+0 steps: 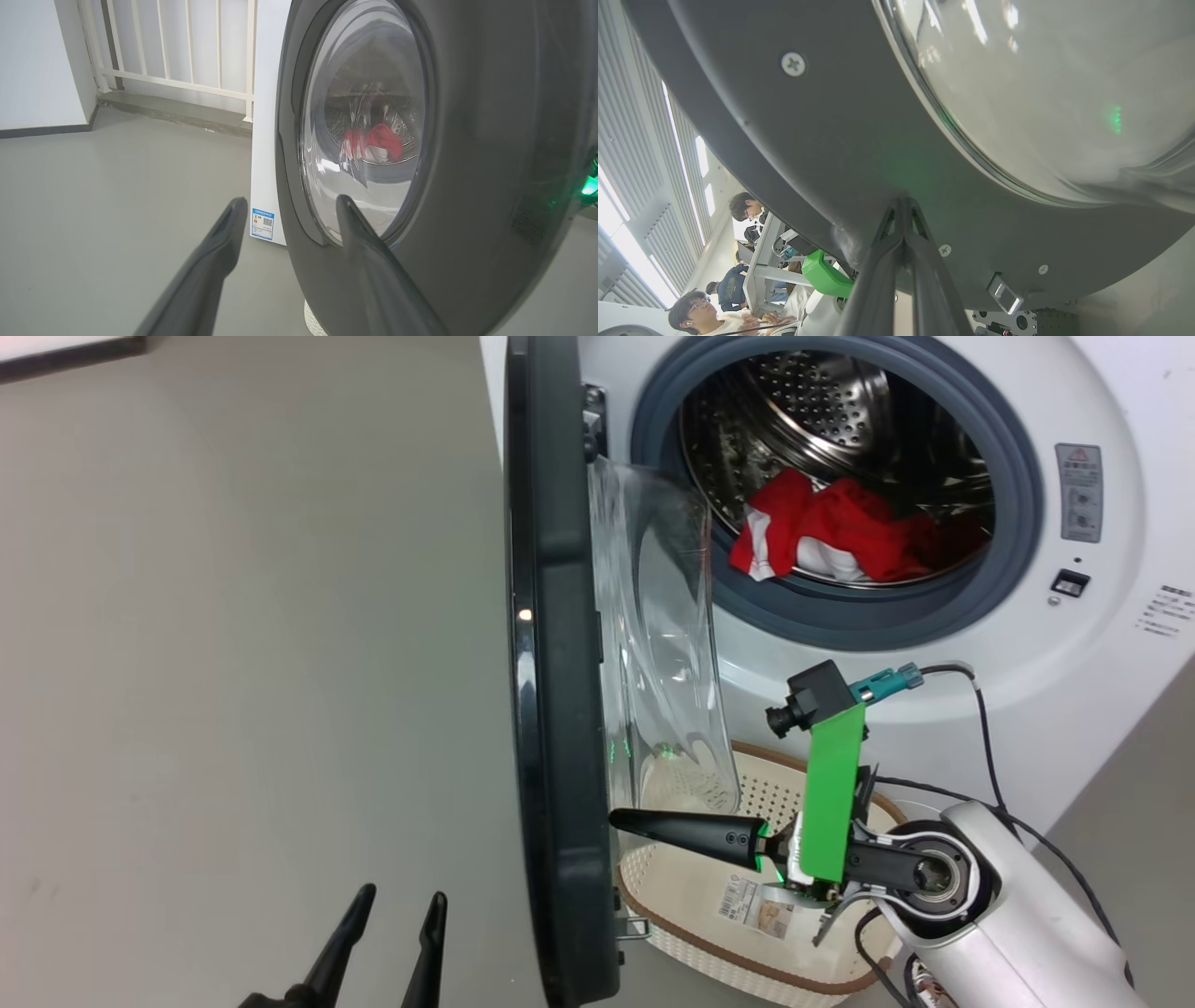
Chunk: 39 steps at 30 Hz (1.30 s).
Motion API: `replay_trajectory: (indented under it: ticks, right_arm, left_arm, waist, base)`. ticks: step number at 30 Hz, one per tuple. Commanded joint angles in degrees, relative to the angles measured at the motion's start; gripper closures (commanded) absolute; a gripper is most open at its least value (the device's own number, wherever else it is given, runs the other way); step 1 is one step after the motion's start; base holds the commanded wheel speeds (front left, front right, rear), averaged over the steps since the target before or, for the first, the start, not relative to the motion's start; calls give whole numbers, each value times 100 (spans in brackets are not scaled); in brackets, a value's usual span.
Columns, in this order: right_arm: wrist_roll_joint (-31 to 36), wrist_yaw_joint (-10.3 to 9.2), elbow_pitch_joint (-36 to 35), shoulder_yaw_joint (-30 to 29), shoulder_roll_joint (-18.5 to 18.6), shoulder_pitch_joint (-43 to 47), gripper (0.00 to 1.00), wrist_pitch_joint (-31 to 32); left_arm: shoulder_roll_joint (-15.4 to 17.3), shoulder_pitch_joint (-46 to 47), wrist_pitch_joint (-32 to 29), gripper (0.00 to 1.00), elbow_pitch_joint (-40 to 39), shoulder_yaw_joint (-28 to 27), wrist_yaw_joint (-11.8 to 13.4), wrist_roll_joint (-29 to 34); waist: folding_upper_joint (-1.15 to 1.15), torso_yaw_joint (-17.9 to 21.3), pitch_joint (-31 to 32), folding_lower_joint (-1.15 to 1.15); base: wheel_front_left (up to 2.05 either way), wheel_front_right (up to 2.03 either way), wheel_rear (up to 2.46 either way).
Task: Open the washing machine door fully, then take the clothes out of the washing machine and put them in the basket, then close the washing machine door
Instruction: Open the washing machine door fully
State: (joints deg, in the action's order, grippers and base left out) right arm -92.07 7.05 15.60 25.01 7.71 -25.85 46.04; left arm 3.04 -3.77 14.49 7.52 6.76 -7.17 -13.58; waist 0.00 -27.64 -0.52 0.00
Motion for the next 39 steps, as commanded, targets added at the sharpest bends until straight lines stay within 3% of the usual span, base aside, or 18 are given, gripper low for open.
replay_trajectory:
  ticks: [1,18,20,23,24,25,39]
  right_arm:
    - [54,44,-165,81,-162,-64,100,-42]
    - [136,44,9,233,-388,-164,100,-165]
    - [196,44,37,204,-354,-110,71,-243]
    - [269,44,70,196,-300,-29,45,-325]
    - [305,44,85,203,-268,-3,17,-349]
    - [357,44,100,230,-229,25,3,-366]
    - [738,44,267,274,253,555,0,-1189]
  left_arm:
    - [18,132,51,0,-150,-207,-32,81]
    - [2,202,51,0,-142,-291,-32,64]
    - [11,210,51,0,-104,-272,-32,58]
    - [38,219,51,0,-69,-270,-32,45]
    - [46,225,51,0,-61,-264,-32,41]
    - [58,226,51,0,-53,-259,-32,38]
    - [200,228,51,0,31,-359,-32,-26]
  waist:
    - [0,-79,13,0]
    - [0,-162,-26,0]
    - [0,-141,-5,0]
    - [0,-61,11,0]
    - [0,-35,20,0]
    - [0,-3,33,0]
    - [0,381,105,0]
  base:
    - [0,0,0]
    - [0,0,0]
    - [0,0,0]
    - [0,0,0]
    - [0,0,0]
    - [0,0,0]
    - [0,0,0]
